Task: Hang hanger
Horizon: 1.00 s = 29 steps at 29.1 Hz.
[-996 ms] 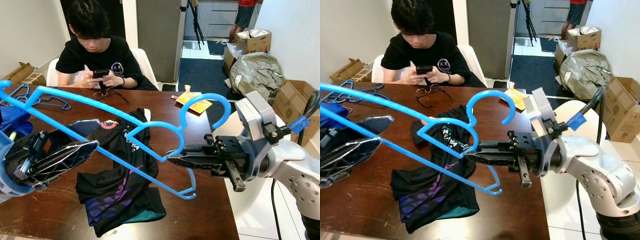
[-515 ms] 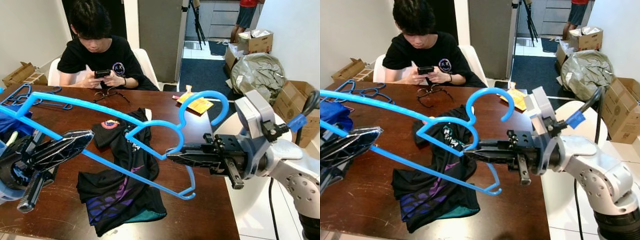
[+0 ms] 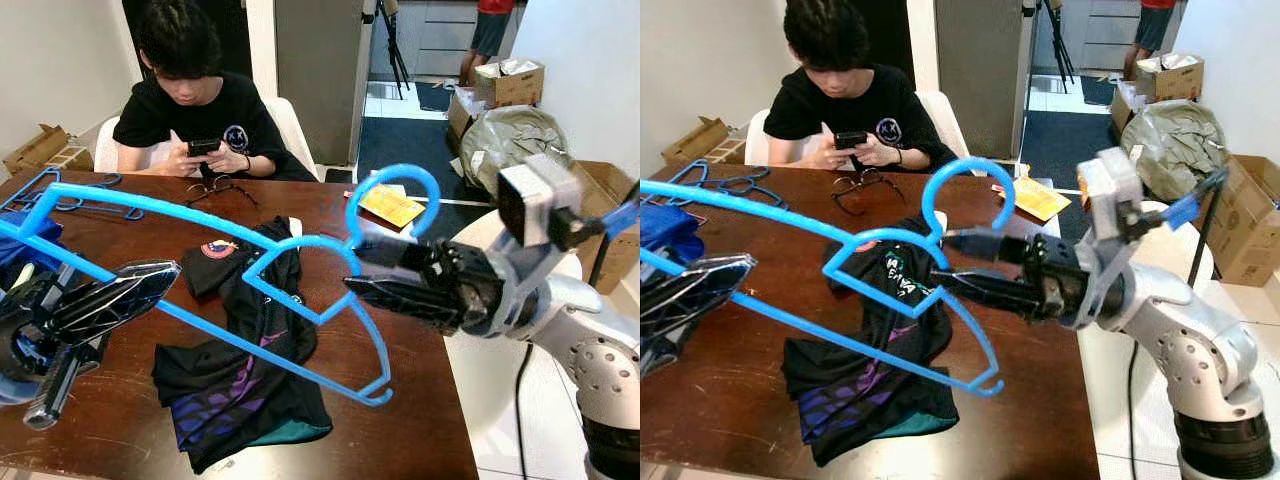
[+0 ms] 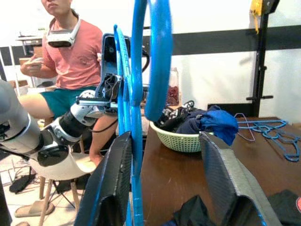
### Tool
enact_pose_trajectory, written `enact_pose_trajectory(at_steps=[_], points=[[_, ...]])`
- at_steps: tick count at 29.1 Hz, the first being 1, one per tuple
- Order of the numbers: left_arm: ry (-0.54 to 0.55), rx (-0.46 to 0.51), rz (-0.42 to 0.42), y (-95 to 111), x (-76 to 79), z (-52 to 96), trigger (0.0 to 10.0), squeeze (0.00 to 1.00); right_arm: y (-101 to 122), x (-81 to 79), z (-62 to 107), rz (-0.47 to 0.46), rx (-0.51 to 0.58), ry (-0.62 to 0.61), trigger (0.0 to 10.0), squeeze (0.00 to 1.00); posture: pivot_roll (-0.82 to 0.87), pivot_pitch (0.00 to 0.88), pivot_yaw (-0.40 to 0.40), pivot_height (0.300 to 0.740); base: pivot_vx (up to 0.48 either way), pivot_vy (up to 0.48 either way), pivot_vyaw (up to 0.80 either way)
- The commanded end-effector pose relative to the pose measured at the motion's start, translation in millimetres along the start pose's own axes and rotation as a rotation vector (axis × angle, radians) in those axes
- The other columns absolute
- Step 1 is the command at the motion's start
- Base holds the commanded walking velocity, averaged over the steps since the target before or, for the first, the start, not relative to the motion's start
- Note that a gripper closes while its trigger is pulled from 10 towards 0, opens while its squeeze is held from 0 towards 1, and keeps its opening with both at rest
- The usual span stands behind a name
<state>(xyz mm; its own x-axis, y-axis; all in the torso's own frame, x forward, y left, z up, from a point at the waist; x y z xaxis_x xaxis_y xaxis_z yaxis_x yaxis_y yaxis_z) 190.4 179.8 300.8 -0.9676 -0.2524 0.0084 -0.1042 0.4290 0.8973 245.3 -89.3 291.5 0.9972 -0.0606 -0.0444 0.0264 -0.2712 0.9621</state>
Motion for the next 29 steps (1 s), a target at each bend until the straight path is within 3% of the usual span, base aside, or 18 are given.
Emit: enact_pose_trajectory(at_steps=[1,11,22,23,24,29], points=[[-0.025,-0.024,-0.008,3.4,3.5,-1.2,0.0,0.00,4.1,-4.3,-2.6,0.010,0.017,0.024,10.0,0.00,0.07,0.000,0.018,0.735,0.000,0.000,0.00],[-0.014,-0.022,-0.020,4.6,1.1,-2.9,0.0,0.00,-9.1,-22.2,-16.1,-0.053,-0.022,0.117,10.0,0.00,0.07,0.000,0.020,0.735,0.000,0.000,0.00],[-0.009,-0.011,-0.024,3.2,-2.6,-6.6,0.0,0.00,-15.7,-22.0,-30.0,-0.083,-0.015,0.105,10.0,0.00,0.06,0.000,0.022,0.735,0.000,0.000,0.00],[-0.010,-0.010,-0.024,3.0,-2.7,-7.2,0.0,0.00,-15.2,-20.1,-30.8,-0.088,-0.006,0.094,1.7,0.00,0.06,0.000,0.021,0.735,0.000,0.000,0.00],[-0.012,-0.010,-0.022,2.8,-2.6,-7.7,0.0,0.00,-14.1,-18.0,-30.9,-0.086,0.004,0.082,0.0,0.00,0.06,0.000,0.021,0.735,0.000,0.000,0.00],[-0.013,-0.010,-0.021,2.2,-2.6,-8.5,0.0,0.00,-12.4,-14.3,-30.7,-0.083,0.017,0.057,0.0,0.00,0.06,0.000,0.021,0.735,0.000,0.000,0.00]])
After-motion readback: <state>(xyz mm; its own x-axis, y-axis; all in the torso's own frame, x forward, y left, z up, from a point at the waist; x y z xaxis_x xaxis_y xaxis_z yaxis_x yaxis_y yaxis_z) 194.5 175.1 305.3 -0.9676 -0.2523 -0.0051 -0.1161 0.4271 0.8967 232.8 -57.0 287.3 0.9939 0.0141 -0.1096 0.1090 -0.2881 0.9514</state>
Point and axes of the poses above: a point about 5 cm out from each wrist's last joint towards the gripper, its own z axis pointing back from the gripper into the wrist, its own y axis along the axis of the wrist's last joint, x = y × z, the point moved 5 cm from there along -z, pointing out of the wrist towards the gripper, and after that the axes turned 3 degrees about -z, right-handed, at the moved point
